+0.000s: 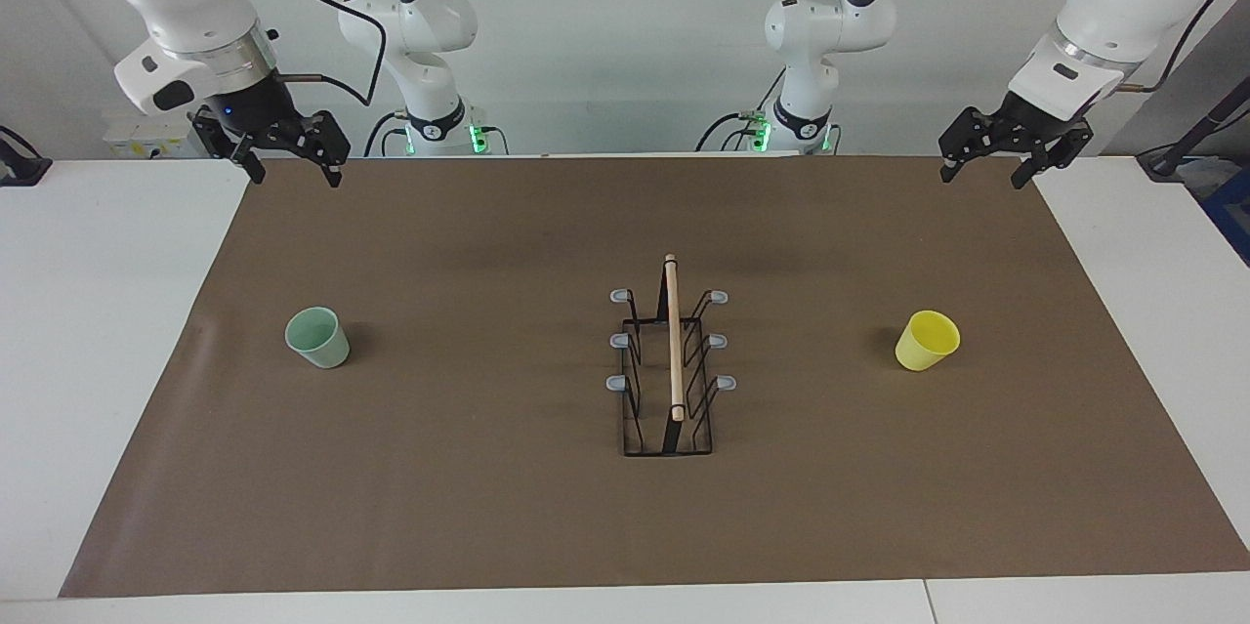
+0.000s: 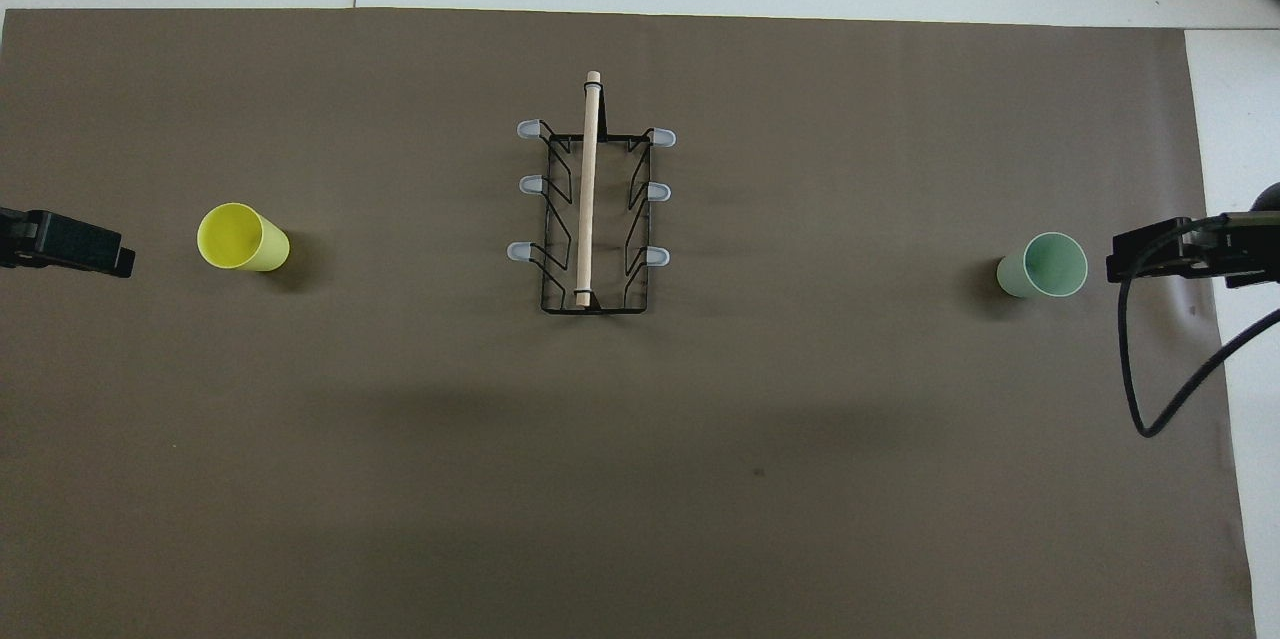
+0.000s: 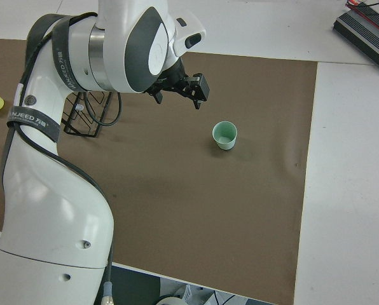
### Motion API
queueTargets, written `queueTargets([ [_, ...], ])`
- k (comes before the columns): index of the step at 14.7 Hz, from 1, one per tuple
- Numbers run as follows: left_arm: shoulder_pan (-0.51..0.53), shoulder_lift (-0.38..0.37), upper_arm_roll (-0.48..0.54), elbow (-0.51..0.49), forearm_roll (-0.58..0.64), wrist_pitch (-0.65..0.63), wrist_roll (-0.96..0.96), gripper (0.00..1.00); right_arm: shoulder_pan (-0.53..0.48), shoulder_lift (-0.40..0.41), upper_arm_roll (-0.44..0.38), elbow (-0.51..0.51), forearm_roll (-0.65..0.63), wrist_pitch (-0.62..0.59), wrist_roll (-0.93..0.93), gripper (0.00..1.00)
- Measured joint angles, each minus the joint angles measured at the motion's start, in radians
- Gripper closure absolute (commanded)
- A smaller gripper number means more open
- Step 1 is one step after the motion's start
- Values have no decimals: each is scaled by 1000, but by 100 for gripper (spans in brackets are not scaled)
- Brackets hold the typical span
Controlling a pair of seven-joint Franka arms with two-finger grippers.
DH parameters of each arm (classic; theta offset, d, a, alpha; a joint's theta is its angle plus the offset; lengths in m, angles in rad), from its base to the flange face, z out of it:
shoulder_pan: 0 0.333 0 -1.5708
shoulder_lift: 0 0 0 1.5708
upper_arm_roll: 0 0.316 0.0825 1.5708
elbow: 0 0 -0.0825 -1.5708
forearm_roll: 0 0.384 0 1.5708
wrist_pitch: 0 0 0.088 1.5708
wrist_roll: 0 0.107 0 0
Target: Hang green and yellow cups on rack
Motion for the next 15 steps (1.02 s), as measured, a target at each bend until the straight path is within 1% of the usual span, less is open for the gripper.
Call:
queueTargets([
  [5, 0, -17, -1, -39, 8, 5, -27, 0, 0, 0, 0, 0, 0, 1, 0, 0],
  [10, -1, -24, -9, -43, 13, 10, -80, 0, 0, -3, 1, 0, 0, -1, 0, 0],
  [13, -1, -24, -11, -43, 14, 14, -80, 0, 1, -15, 1, 0, 1, -51, 0, 0],
  [15, -4, -24, -14, -43, 14, 14, -81, 0, 4, -19, 5, 0, 1, -63, 0, 0],
])
